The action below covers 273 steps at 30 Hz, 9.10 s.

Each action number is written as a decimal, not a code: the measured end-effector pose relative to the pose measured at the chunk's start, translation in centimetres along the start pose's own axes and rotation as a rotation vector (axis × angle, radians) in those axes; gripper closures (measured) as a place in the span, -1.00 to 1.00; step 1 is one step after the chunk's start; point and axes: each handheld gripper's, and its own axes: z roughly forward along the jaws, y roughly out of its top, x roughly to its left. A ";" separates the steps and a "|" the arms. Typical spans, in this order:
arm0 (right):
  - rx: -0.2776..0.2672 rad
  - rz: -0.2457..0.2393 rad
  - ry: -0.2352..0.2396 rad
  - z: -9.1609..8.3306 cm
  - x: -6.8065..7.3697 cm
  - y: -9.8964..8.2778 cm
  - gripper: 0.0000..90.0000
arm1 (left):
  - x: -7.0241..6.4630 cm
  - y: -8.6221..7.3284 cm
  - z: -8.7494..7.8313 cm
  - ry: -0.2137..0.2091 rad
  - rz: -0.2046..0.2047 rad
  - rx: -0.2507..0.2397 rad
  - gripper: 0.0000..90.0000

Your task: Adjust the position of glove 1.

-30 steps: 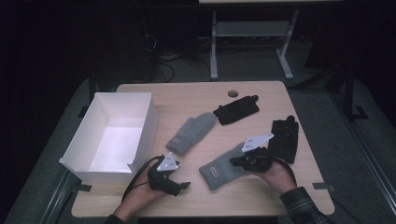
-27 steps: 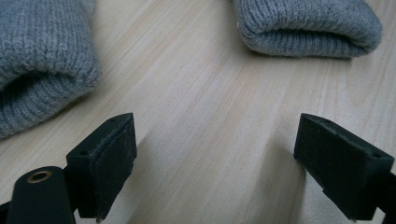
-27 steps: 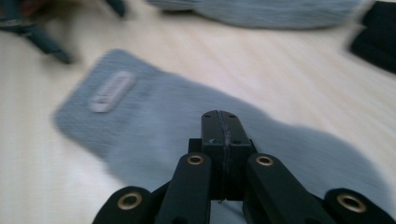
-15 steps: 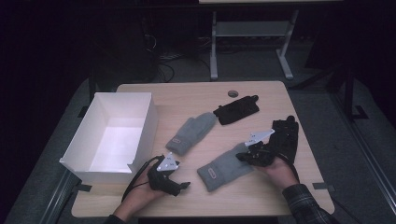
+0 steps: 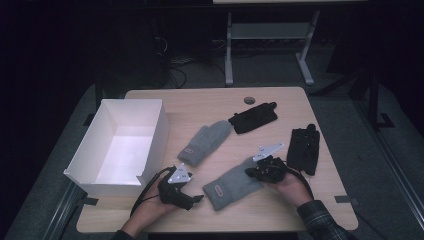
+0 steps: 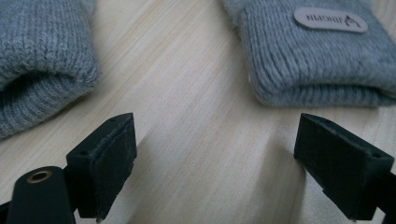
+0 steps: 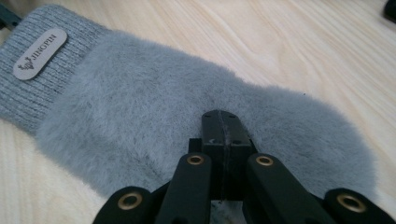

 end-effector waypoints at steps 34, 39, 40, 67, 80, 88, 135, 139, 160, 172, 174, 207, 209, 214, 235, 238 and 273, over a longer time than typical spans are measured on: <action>-0.082 0.074 -0.122 -4.5 -1.6 -8.8 -0.59 | -0.2 0.0 0.2 0.016 -0.039 -0.014 -0.73; -0.086 0.068 -0.128 -4.2 -1.5 -8.9 -0.67 | -0.2 0.4 0.0 0.018 -0.058 0.026 -0.72; -0.088 0.066 -0.126 -4.2 -1.5 -9.0 -0.70 | -0.2 0.4 0.0 0.018 -0.058 0.026 -0.72; -0.100 0.063 -0.127 -4.1 -1.4 -9.1 -0.70 | 3.3 7.8 -2.2 0.132 -0.152 -0.070 -0.06; -0.101 0.065 -0.127 -4.1 -1.4 -9.1 -0.70 | 8.4 10.7 2.2 0.187 -0.213 -0.006 0.98; -0.101 0.075 -0.125 -4.0 -1.4 -9.0 -0.70 | 11.0 11.2 5.2 0.216 -0.226 0.070 0.98; -0.101 0.066 -0.126 -4.0 -1.4 -9.0 -0.70 | 11.8 9.5 6.1 0.055 -0.325 0.095 0.89; -0.101 0.066 -0.126 -4.0 -1.4 -9.0 -0.70 | 11.7 10.5 4.6 0.079 -0.294 0.074 0.92; -0.101 0.066 -0.126 -4.0 -1.4 -9.0 -0.70 | 7.7 13.4 2.2 0.073 -0.174 -0.021 0.88; -0.101 0.065 -0.126 -4.0 -1.4 -9.0 -0.70 | 6.3 13.5 2.3 0.003 -0.158 -0.052 0.71; -0.101 0.066 -0.126 -4.0 -1.4 -9.0 -0.70 | 6.2 13.0 2.6 0.001 -0.161 -0.037 0.62; -0.102 0.066 -0.126 -3.9 -1.3 -8.9 -0.70 | 5.7 10.1 7.8 -0.039 -0.086 0.090 0.58; -0.100 0.062 -0.127 -3.9 -1.3 -8.9 -0.70 | 5.6 10.1 7.8 -0.035 -0.078 0.089 0.72; -0.100 0.062 -0.126 -3.9 -1.3 -8.9 -0.70 | 5.5 10.2 7.7 -0.020 -0.080 0.098 0.84; -0.099 0.067 -0.125 -3.9 -1.3 -8.9 -0.70 | 5.9 12.4 1.6 -0.077 -0.176 -0.036 0.85; -0.099 0.068 -0.125 -3.9 -1.3 -8.9 -0.70 | 5.6 12.9 0.5 -0.080 -0.167 -0.031 0.85; -0.100 0.063 -0.122 -3.8 -1.3 -8.8 -0.70 | -1.2 15.0 2.8 -0.211 -0.108 0.089 0.85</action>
